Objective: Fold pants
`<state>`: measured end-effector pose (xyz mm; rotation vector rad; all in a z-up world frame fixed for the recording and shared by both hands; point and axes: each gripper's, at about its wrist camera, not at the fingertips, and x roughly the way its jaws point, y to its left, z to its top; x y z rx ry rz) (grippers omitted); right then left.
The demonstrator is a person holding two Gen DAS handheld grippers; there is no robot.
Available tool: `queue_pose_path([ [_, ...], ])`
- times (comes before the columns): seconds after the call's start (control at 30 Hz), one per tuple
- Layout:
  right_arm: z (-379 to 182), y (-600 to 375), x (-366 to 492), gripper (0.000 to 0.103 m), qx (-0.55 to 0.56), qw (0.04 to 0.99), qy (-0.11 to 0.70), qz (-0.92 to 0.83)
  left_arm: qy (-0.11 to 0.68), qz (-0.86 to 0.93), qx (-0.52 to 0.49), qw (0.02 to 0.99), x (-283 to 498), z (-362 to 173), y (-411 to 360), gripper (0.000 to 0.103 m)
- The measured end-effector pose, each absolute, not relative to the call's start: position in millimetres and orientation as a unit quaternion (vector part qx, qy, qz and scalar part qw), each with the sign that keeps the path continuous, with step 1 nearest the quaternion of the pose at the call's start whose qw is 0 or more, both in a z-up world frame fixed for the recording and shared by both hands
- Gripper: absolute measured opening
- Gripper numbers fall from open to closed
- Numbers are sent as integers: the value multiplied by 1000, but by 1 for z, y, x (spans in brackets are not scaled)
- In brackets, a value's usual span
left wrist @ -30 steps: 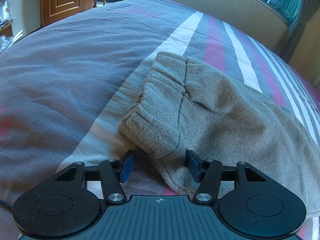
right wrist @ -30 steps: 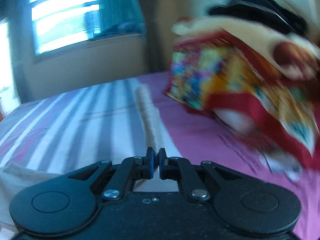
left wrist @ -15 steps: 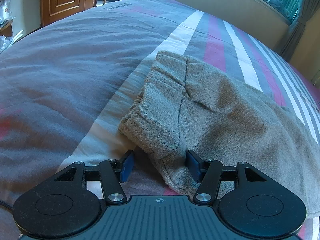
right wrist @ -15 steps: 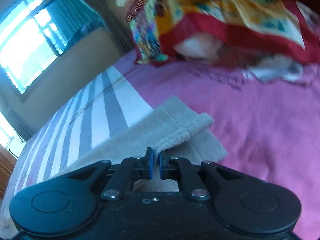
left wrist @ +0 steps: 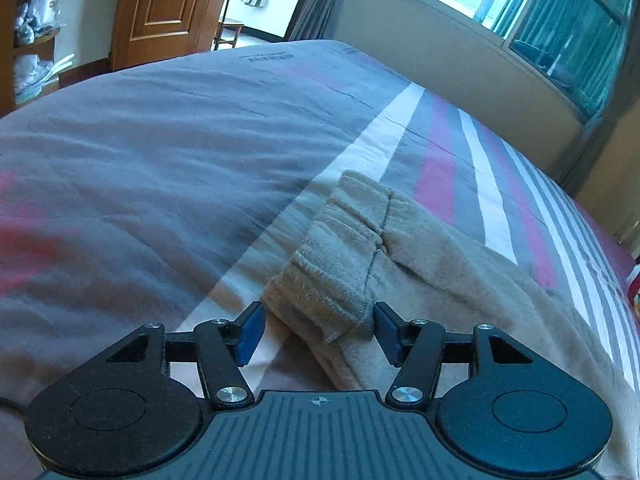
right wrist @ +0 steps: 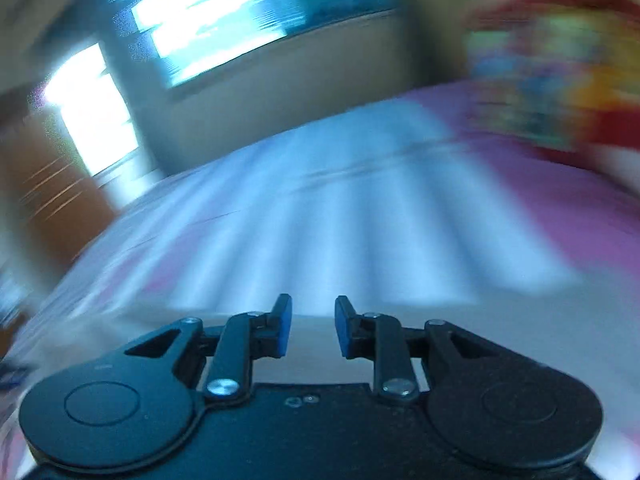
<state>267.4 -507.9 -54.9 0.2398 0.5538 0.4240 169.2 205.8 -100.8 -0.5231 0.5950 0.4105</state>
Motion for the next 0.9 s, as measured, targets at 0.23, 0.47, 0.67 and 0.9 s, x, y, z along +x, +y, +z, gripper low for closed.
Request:
queue_pose_path([
  [0.23, -69, -313, 376, 57, 15, 864, 321, 387, 251, 227, -337, 879, 173, -121, 207, 52],
  [0.47, -107, -238, 442, 49, -25, 808, 381, 449, 212, 238, -355, 879, 167, -138, 199, 42],
  [0.67, -108, -234, 433, 33, -34, 750, 395, 529, 199, 228, -358, 883, 164, -139, 198, 37],
  [0.9, -95, -223, 429, 26, -27, 745, 378, 550, 196, 235, -348, 886, 164, -136, 193, 37],
])
